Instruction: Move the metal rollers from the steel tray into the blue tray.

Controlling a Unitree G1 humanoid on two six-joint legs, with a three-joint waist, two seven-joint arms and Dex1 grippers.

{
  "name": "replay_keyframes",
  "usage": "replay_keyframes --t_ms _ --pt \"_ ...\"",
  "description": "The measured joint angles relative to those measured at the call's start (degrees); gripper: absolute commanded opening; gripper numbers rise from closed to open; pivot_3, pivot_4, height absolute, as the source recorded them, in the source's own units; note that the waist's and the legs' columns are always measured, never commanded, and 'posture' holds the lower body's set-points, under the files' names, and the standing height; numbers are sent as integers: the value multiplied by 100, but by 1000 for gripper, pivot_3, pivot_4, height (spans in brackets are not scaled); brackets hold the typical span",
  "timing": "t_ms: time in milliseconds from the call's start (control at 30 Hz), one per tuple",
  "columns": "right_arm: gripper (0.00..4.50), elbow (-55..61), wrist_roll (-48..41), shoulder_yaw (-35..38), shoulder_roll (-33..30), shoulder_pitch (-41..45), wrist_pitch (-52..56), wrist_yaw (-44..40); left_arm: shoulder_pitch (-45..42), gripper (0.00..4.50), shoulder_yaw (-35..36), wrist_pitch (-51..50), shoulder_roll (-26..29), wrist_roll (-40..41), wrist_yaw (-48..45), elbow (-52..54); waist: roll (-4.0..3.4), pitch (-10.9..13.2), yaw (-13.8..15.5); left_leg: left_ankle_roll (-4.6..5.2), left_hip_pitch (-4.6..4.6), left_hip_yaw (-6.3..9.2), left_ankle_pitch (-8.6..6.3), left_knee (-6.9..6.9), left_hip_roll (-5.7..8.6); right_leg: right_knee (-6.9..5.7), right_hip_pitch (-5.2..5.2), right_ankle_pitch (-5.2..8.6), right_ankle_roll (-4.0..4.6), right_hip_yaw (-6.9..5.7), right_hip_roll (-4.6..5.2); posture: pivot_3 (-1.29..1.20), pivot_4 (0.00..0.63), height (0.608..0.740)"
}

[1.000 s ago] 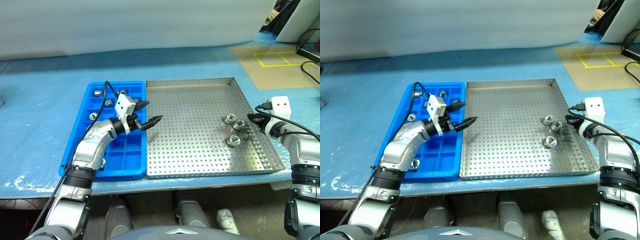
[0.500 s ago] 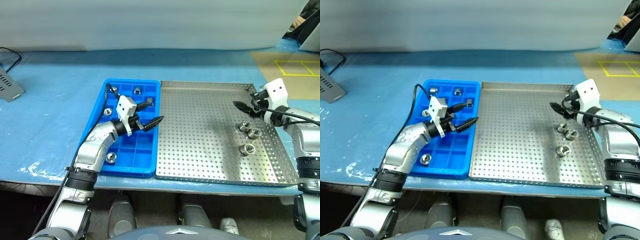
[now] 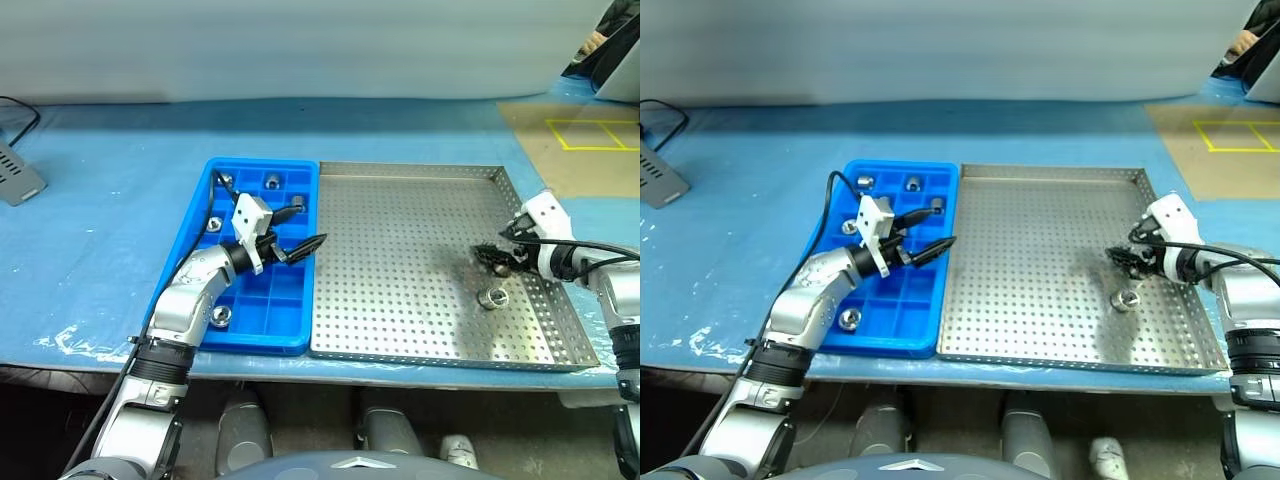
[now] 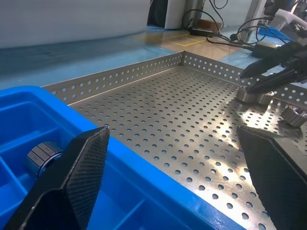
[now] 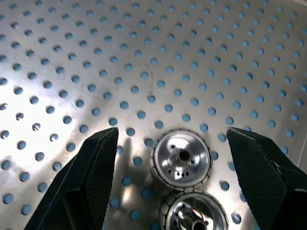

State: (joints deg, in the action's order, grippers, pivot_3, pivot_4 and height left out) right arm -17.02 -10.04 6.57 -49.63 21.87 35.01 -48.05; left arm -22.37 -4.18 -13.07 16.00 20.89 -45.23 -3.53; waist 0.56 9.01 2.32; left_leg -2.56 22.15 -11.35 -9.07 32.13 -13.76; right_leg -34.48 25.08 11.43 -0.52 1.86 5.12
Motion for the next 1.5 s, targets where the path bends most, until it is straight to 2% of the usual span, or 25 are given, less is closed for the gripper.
replay_keyframes --t_ms 67,267,300,433,533,700,933,1133,1500 --pt "3737 -281 100 -111 102 2 -79 102 1 4500 -1 -5 2 -1 2 3 0 0 -1 0 1 0 0 0 0 0 1 0 0 0 0 -130 150 740" --pt "1787 -510 63 -78 289 119 -337 166 15 4500 3 -72 87 -4 10 177 3 1 -12 -1 -3 -1 0 2 0 -4 0 0 -1 0 1 -122 150 740" --pt "1676 -533 39 -60 328 172 -335 179 16 4500 5 -72 102 -4 24 191 2 0 -15 -1 -3 -1 0 2 0 -5 1 0 -1 1 1 -122 150 740" --pt "1677 -477 -263 151 665 559 -312 223 20 4500 10 -86 117 8 58 204 0 1 -21 -1 2 -3 1 -1 0 -10 12 0 0 2 0 -112 150 740" --pt "1677 -32 -823 430 1068 1067 9 243 -94 4500 15 -113 -25 6 161 111 -2 2 -15 -2 6 -4 2 -1 -2 -16 17 0 0 3 -2 -103 150 740" --pt "1677 682 -1768 805 2045 1815 630 692 -627 4500 49 -39 -828 173 294 -368 -1 2 62 -3 9 -4 2 -1 0 -14 11 0 1 -1 2 -89 150 740" --pt "1677 825 -2680 1157 3187 2037 1065 1510 -1323 4500 131 10 -1931 575 115 -1459 0 3 129 -5 26 -3 3 -2 2 -7 23 -1 1 -4 5 -108 150 740" --pt "1677 909 -3235 1312 3515 2097 1192 1738 -1568 4500 721 -511 -2287 1282 256 -1695 0 3 97 -29 23 -3 17 -19 1 -1 24 -1 1 -5 3 -122 150 740" --pt "1677 1132 -3606 1239 3819 1988 1252 1955 -1570 4500 805 -641 -2336 1332 280 -1762 0 3 51 -38 23 -2 23 -55 3 28 22 -1 -1 -13 3 -118 150 740"
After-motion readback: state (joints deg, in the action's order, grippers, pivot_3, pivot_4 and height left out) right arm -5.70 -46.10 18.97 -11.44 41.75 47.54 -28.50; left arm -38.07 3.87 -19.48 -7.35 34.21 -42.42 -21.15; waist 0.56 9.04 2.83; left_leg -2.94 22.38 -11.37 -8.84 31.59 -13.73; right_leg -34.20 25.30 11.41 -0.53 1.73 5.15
